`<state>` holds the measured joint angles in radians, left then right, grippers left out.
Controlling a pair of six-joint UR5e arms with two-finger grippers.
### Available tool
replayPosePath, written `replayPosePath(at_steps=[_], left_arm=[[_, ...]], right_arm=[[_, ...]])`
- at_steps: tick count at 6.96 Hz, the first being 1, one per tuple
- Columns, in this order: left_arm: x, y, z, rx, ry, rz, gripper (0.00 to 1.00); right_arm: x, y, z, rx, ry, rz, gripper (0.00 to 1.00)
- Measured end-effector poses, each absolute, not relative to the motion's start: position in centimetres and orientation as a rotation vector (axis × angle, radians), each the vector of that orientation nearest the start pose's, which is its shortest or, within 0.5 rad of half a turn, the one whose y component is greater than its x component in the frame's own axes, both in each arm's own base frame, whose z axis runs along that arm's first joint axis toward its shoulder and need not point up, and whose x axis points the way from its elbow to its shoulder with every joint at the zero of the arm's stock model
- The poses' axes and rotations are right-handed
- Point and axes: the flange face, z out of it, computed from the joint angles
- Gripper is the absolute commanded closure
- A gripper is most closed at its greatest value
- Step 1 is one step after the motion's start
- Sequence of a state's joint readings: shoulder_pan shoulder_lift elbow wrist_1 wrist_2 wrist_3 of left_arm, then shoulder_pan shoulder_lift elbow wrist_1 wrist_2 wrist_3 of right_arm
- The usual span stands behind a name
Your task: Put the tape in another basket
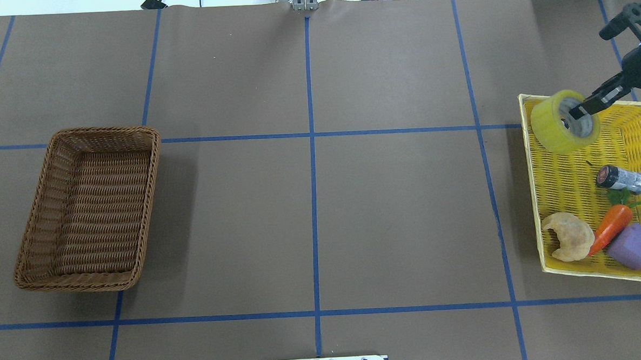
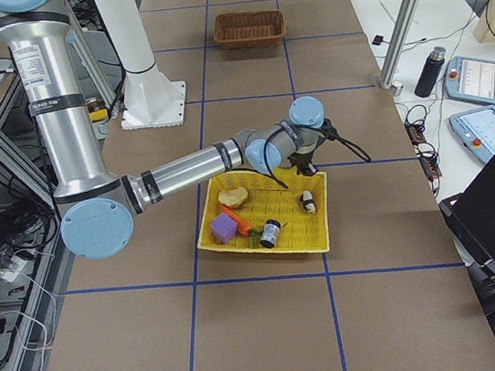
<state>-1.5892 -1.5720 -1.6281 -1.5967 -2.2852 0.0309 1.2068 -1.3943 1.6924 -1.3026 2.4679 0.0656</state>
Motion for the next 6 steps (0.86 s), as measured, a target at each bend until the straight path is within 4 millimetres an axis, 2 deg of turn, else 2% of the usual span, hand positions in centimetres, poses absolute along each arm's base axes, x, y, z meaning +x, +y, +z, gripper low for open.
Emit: replayPosePath(at_steps=[1,2,3,4,6], left_arm=[[-7.5,-50.1,62.6,0.135,0.717,0.034,0.02],[-7.1,-50.6,62.3,0.187,0.730,0.027,0.02],[-6.5,-51.1,62.4,0.255,0.755,0.024,0.02],[-6.1,-51.5,63.0,0.333,0.778,0.018,0.02],[-5.0,-51.6,64.3,0.456,0.822,-0.019,0.02]], right_arm=[[-16.4,-56.3,42.5,0.329,-1.004,-0.454,1.00],[-18.4,-56.9,38.6,0.315,-1.038,-0.393,1.00],[-20.6,-56.6,35.1,0.306,-1.076,-0.342,1.00],[-23.0,-55.8,32.6,0.317,-1.115,-0.287,1.00],[-29.7,-52.8,30.1,0.383,-1.177,-0.144,1.00]])
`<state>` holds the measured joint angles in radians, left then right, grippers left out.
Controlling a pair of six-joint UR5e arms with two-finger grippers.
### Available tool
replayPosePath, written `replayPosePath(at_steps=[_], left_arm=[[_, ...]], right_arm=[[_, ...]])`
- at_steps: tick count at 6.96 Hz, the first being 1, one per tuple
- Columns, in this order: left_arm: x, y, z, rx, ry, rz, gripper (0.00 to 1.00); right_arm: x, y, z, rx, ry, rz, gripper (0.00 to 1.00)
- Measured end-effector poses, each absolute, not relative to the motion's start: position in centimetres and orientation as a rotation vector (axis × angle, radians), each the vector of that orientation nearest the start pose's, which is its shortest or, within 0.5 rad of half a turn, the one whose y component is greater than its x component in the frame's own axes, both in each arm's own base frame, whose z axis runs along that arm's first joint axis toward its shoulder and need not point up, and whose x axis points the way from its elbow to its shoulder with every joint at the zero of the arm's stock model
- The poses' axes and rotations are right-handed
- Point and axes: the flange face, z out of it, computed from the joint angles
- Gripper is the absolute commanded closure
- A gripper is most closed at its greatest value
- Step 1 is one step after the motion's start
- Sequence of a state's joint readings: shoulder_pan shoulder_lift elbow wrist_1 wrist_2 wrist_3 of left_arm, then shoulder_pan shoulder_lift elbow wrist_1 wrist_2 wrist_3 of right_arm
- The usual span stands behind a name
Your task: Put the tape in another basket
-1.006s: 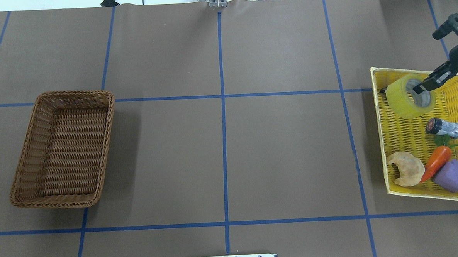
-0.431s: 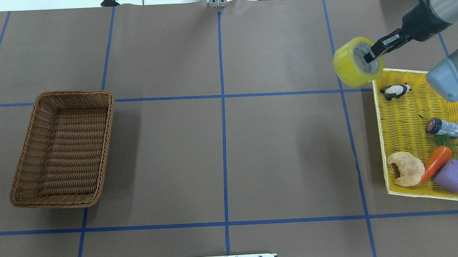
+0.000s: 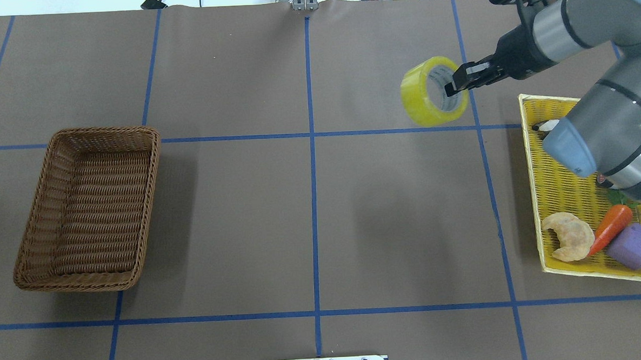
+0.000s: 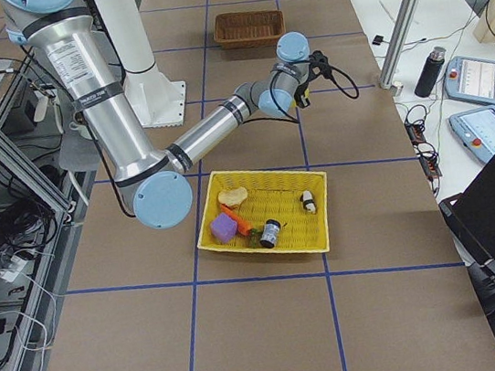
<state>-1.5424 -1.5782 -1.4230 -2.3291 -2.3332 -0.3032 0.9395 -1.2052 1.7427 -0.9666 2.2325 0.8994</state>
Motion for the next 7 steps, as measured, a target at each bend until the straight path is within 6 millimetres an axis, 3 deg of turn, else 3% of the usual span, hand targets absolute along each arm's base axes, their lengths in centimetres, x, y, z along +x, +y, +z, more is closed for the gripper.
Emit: replayPosePath(at_steps=[2,3,7], left_arm=[[-4.5,-51.5,64.2,0.532,0.873,-0.076,0.02],[-4.3,-51.6,63.1,0.560,0.916,-0.129,0.02],[-0.5,-49.8,58.2,0.602,1.236,-0.352,0.02]], right_arm=[[-36.6,-48.6,28.9,0.470,-1.267,0.021,1.00],[-38.9,-46.7,28.3,0.488,-1.333,0.094,1.00],[-44.2,-39.8,25.9,0.509,-1.587,0.300,1.00]])
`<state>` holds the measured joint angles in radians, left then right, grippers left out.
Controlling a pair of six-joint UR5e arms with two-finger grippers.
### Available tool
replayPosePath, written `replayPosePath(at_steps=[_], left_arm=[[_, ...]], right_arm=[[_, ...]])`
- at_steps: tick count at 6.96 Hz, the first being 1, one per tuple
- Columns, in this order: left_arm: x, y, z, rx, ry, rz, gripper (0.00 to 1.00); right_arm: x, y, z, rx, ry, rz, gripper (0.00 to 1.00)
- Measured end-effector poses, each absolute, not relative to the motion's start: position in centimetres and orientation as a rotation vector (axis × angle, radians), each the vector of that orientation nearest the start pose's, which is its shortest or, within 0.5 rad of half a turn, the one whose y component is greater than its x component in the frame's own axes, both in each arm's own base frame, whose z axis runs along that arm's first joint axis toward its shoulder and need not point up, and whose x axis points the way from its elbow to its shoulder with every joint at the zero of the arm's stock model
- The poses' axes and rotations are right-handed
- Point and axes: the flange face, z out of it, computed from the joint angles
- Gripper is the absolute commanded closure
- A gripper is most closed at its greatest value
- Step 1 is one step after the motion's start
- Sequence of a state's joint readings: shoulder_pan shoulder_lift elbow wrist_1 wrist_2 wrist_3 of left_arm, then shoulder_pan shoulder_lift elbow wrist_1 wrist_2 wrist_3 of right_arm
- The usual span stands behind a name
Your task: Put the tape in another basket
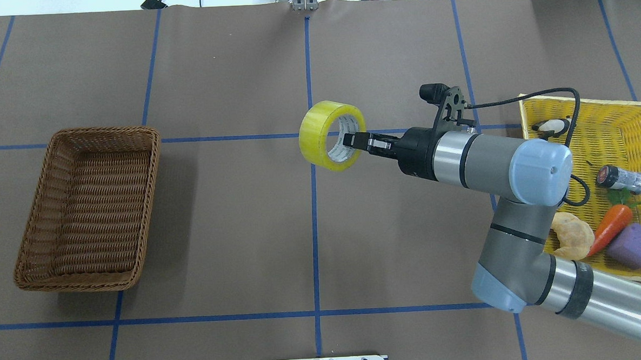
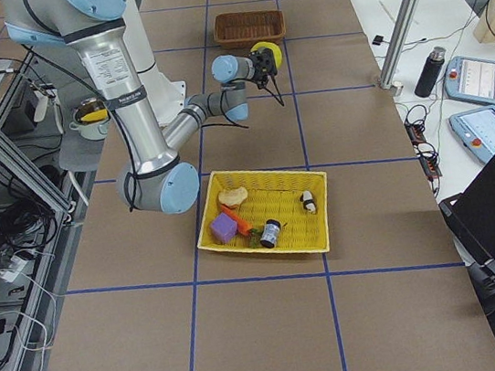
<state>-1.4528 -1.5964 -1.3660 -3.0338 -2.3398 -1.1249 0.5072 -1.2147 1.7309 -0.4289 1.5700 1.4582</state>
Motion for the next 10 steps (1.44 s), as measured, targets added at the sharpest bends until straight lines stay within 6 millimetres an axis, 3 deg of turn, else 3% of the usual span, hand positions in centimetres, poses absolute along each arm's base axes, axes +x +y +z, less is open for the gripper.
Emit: replayPosePath(at_steps=[2,4,6,7,10], left_arm=[[1.5,-48.7,55.1,0.583,1.432,-0.401,0.02],[4.4,-48.1,48.8,0.468,1.692,-0.433,0.02],[8.7,-47.6,40.9,0.236,1.891,-0.435,0.02],[11.4,-47.5,37.9,0.133,1.945,-0.409,0.02],[19.3,-46.9,31.7,-0.036,2.024,-0.260,0.02]], right_arm=[[-46.2,-36.1,24.7,0.522,-1.699,0.334,1.00],[-46.9,-33.7,23.1,0.516,-1.802,0.328,1.00],[-47.3,-32.3,21.7,0.503,-1.858,0.309,1.00],[-47.4,-31.8,21.2,0.490,-1.886,0.289,1.00],[-47.9,-30.2,19.0,0.413,-1.963,0.158,1.00]])
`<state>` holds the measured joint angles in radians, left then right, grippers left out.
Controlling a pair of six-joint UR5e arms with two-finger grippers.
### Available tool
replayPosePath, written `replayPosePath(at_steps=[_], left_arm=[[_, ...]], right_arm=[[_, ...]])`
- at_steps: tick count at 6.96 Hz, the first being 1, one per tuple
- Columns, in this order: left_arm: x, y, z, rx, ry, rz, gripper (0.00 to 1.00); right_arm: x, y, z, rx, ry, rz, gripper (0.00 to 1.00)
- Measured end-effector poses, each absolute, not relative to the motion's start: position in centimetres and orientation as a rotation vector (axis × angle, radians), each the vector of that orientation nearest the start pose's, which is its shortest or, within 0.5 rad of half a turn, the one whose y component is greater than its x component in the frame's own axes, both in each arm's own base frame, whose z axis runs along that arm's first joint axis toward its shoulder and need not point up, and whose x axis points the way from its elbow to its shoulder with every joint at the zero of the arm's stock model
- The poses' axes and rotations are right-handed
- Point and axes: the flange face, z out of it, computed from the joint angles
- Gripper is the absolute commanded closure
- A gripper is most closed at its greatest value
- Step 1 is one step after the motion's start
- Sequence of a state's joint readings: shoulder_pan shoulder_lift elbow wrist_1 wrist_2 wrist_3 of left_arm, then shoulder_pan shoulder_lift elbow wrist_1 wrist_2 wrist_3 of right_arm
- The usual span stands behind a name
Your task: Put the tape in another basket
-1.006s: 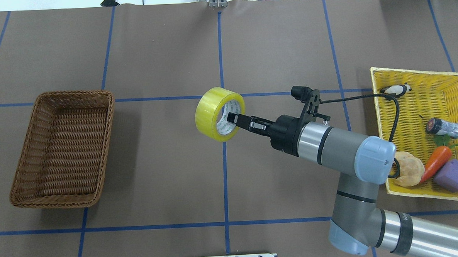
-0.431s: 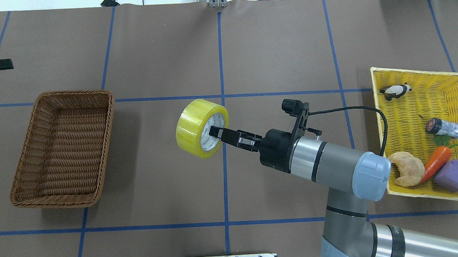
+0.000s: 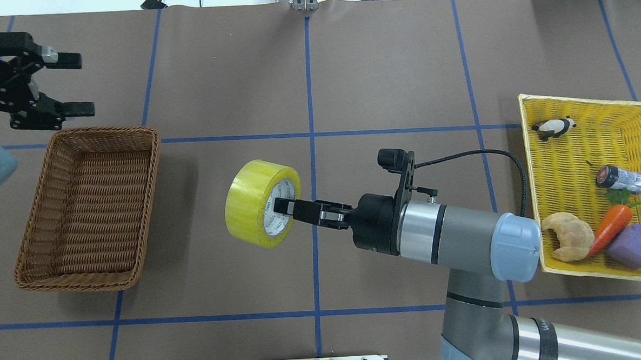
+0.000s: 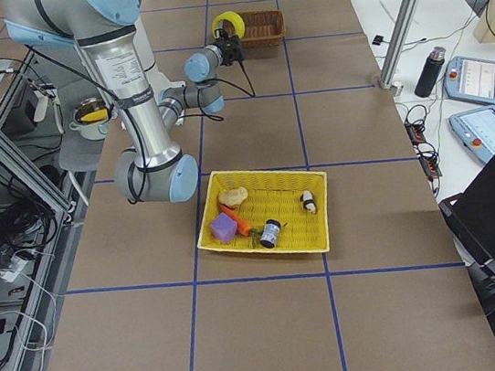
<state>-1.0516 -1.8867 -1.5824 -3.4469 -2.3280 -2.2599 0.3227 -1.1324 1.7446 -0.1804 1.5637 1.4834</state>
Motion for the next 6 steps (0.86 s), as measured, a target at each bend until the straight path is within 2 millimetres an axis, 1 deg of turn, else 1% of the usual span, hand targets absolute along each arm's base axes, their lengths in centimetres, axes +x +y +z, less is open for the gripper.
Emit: replayPosePath(at_steps=[1,3,4,5,6], left_arm=[[22.2,-46.1,29.8,-0.077,2.044,-0.194,0.02],[27.6,-43.9,26.7,-0.160,2.083,-0.092,0.02],[29.3,-42.7,25.7,-0.183,2.112,-0.076,0.02],[30.4,-41.7,25.0,-0.202,2.135,-0.066,0.02],[31.2,-40.9,24.7,-0.219,2.146,-0.056,0.02]], right_arm=[[-48.1,-29.7,18.3,0.385,-1.980,0.108,1.00],[-48.0,-29.4,17.9,0.346,-1.989,0.035,1.00],[-47.7,-29.9,18.0,0.336,-1.986,0.004,1.00],[-47.3,-30.4,18.1,0.332,-1.982,-0.017,1.00],[-47.0,-30.8,18.1,0.333,-1.979,-0.024,1.00]])
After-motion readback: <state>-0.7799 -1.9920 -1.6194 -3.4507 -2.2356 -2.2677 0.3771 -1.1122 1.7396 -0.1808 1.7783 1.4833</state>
